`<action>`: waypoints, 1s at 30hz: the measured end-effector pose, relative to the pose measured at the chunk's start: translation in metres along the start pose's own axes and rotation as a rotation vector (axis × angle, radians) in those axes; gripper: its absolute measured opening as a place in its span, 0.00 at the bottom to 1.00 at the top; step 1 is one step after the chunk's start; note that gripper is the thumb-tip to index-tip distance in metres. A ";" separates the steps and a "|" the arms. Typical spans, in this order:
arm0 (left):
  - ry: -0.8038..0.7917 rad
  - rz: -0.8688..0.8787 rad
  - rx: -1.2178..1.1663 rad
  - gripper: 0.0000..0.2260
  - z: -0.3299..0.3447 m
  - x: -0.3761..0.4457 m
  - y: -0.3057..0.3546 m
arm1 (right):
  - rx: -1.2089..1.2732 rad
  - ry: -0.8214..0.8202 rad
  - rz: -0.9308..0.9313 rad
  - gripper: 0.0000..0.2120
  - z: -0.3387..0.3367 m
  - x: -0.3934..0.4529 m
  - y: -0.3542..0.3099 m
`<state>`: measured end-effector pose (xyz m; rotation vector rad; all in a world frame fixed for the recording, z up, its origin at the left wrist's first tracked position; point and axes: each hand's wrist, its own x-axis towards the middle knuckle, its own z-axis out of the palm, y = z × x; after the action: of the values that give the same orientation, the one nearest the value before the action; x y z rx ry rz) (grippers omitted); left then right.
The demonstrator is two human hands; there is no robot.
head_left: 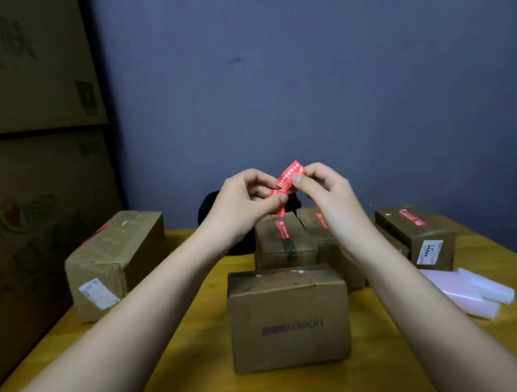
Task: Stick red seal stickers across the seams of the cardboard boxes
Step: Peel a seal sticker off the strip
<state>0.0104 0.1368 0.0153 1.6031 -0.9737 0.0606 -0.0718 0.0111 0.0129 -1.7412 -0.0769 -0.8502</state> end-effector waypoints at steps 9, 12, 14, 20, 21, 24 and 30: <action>0.180 0.114 0.157 0.07 -0.009 0.041 -0.006 | -0.034 -0.021 0.171 0.08 0.007 0.059 -0.013; 0.248 0.121 0.158 0.08 -0.010 0.054 -0.013 | -0.035 -0.064 0.238 0.09 0.012 0.072 -0.013; 0.268 0.102 0.105 0.09 -0.012 0.061 -0.016 | -0.036 -0.087 0.272 0.07 0.015 0.076 -0.012; 0.290 0.148 0.023 0.06 -0.012 0.060 -0.016 | 0.132 -0.064 0.390 0.07 0.014 0.089 -0.004; 0.287 0.173 0.035 0.07 -0.012 0.059 -0.016 | 0.155 -0.083 0.427 0.06 0.013 0.090 -0.002; 0.292 0.293 0.155 0.08 -0.014 0.055 -0.017 | 0.126 -0.181 0.506 0.05 0.010 0.093 -0.001; 0.303 0.533 0.433 0.03 -0.019 0.052 -0.018 | -0.028 -0.337 0.540 0.09 0.008 0.096 -0.003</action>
<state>0.0640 0.1234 0.0346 1.6088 -1.1712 0.9075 0.0017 -0.0154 0.0698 -1.7940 0.1771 -0.1637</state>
